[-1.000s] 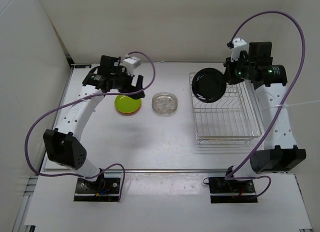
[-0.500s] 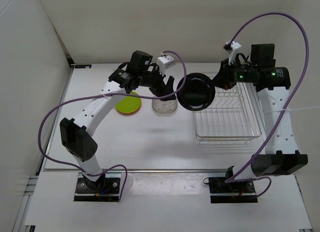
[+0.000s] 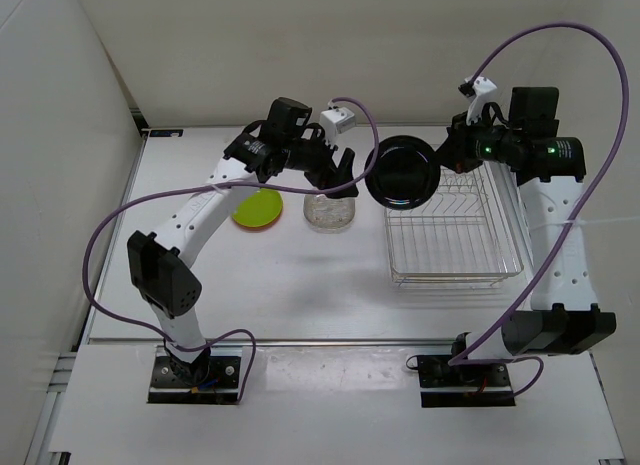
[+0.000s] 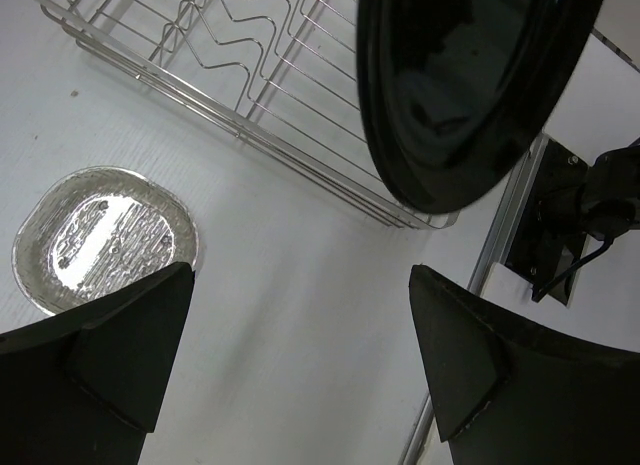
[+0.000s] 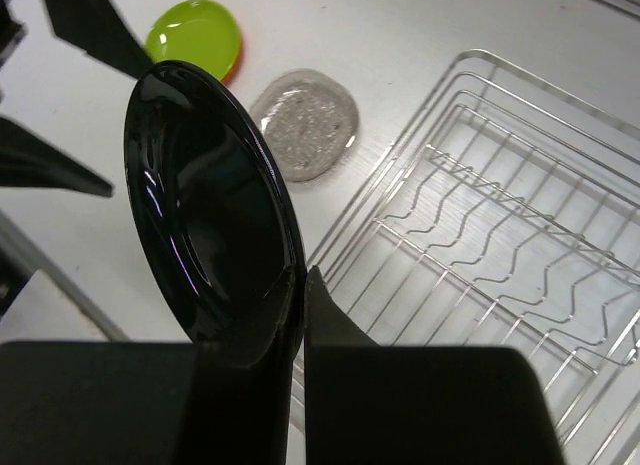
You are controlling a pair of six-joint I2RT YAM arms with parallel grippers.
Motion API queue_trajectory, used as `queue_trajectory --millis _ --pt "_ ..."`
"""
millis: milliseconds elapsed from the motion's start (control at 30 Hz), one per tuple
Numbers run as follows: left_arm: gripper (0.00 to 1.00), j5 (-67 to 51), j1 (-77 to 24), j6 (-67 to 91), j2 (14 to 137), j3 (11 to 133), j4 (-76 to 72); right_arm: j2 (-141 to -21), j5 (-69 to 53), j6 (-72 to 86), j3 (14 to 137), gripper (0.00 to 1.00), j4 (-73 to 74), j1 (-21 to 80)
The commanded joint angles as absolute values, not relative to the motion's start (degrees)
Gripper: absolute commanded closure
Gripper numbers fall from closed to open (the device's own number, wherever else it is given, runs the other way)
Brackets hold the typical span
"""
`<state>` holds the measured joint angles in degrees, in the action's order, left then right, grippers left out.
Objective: Unload the plates from the dish rack
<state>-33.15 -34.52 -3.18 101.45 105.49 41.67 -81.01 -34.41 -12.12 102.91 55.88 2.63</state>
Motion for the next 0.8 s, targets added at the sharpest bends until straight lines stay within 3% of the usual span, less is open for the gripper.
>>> queue_trajectory --millis 0,567,767 --pt "0.0 -34.3 -34.9 -3.5 97.4 105.6 42.0 -79.5 -31.1 -9.8 102.2 1.0 50.4 2.0" --pt "0.03 -42.1 -34.9 4.1 103.0 114.5 40.3 -81.2 -41.4 -14.6 103.4 1.0 55.0 3.6" --pt "0.24 -43.1 -34.9 4.7 105.6 115.7 40.3 -81.2 -42.5 -15.1 102.9 1.0 55.5 3.6"
